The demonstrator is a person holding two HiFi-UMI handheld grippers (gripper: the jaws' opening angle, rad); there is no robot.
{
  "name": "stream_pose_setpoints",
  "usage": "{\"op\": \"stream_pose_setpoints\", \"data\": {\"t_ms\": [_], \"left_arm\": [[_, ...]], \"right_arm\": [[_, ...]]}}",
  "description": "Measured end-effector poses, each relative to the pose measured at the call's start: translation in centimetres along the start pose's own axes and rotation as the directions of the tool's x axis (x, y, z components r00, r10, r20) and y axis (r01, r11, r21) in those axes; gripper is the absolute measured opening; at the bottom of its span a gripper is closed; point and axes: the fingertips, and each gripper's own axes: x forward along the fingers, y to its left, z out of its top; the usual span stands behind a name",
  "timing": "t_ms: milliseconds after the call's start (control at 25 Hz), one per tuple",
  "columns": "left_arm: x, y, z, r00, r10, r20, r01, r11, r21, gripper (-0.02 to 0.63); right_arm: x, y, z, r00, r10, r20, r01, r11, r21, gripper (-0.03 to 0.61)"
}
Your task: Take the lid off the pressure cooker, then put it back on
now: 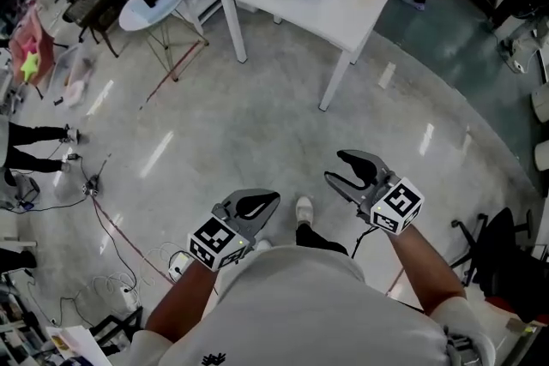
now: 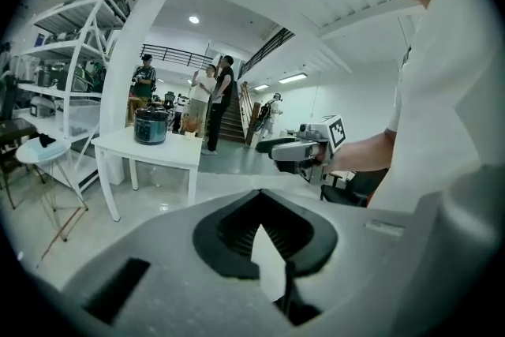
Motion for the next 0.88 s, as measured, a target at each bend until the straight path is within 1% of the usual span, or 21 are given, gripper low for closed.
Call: {"op": "stream_pose_setpoints", "data": {"t_ms": [80,240,360,440,640,880], "left_arm": [[2.1,0.5,1.6,1.0,0.005,0.003,-0.005,1.0,0.003,0.005],[6.3,0.8,4.5,1.0,0.019,0.014,-0.019,1.0,0.003,0.005],[9.0,1.9,5.8,0.999,0.038,0.01,-0.038,0.999,0.004,0.006],[10.6,2.8,6.2,0.999,0.049,0.007,-0.049,0.999,0.004,0.005],[13.4,4.5,7.6,0.999,0.054,0.004,-0.054,0.999,-0.008,0.006],[14.8,8.5,9.2,0.999,0.046,0.018,-0.045,0.999,-0.022,0.005]], "right_arm": [[-0.4,-3.2,0.9,1.0,-0.006,0.005,0.006,1.0,-0.013,0.233],[-1.6,-9.1,2.1,1.0,-0.013,0.022,0.013,1.0,-0.023,0.273],[-1.7,-13.2,2.6,0.999,-0.018,0.041,0.019,1.0,-0.02,0.302],[-1.3,-15.6,2.5,0.999,-0.017,0.047,0.018,1.0,-0.014,0.304],[-0.1,-19.6,2.9,0.999,-0.007,0.046,0.007,1.0,-0.008,0.307],[3.1,-23.1,4.3,0.999,-0.013,0.046,0.014,1.0,-0.011,0.305]]}}
